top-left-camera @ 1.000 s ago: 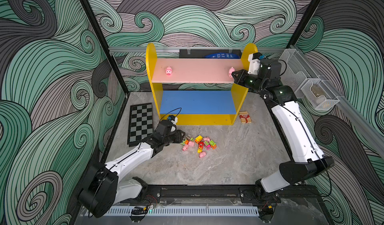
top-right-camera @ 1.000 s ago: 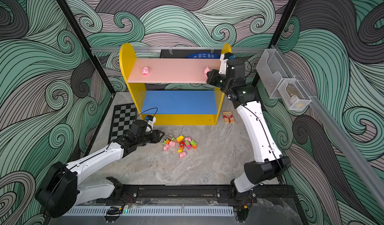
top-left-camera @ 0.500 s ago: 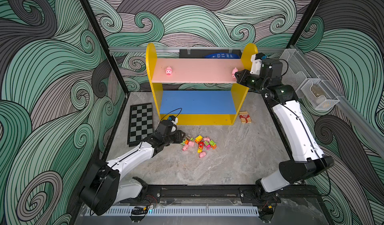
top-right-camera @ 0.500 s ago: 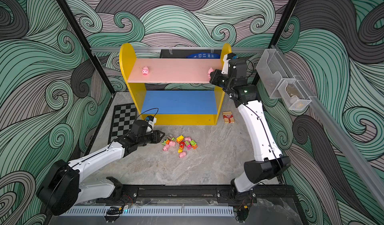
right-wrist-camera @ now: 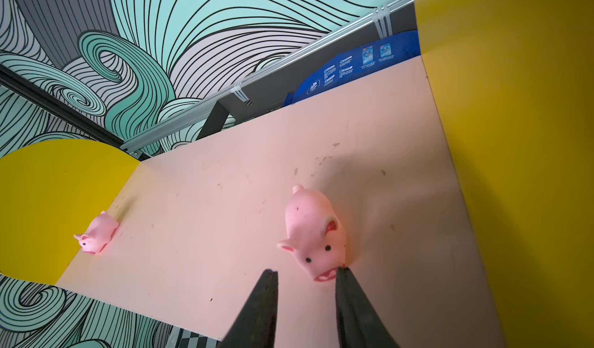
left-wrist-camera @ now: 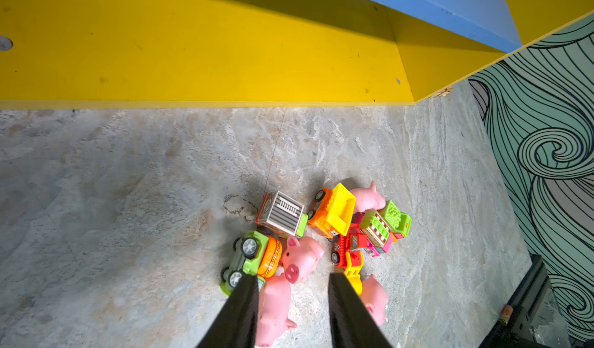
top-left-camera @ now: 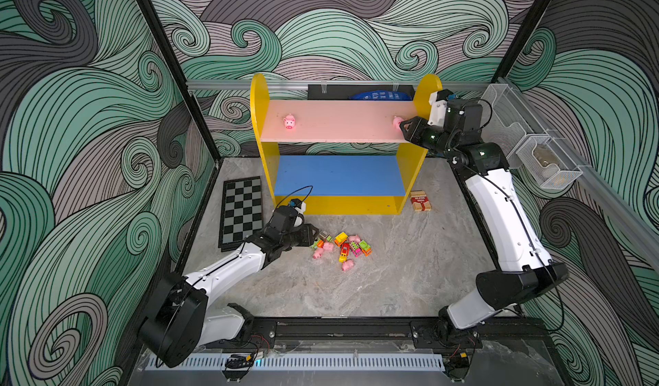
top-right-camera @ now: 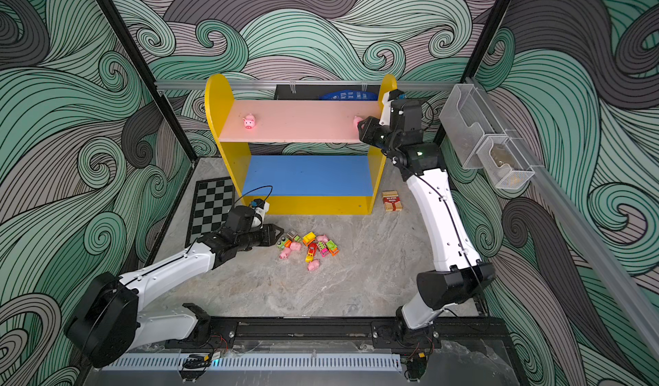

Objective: Organize plastic toys on shelves
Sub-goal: Place the plastic toy on the shelf.

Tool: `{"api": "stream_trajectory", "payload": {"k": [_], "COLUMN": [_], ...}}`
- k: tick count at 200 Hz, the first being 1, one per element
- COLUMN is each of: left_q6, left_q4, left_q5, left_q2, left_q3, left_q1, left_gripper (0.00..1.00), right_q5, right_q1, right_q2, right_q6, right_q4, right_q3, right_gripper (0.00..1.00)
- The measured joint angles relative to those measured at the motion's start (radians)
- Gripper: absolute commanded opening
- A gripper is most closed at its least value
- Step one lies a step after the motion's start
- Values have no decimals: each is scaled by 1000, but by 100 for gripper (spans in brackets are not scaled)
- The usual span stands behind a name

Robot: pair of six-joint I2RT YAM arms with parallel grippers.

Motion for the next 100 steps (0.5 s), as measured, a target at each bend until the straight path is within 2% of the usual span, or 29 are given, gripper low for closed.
{"api": "stream_trajectory", "payload": {"k": [26,66,100], "left_q6": [0,0,1], "left_q4": [0,-1,-6], "left_q5": [3,9,12], "left_q2": [0,0,-3], "left_q3": [0,0,0], "left_q1": [0,0,0], "left_gripper": [41,41,41], "right_q5": [1,-6,-34], "right_q1": [-1,-1,8], "right_q2": [0,-5,-38], "right_q6": [-11,-54,-137], "right_q4": [-6,-10,-13], "right_q3": [12,22,0], "right_gripper": [34,44,46]}}
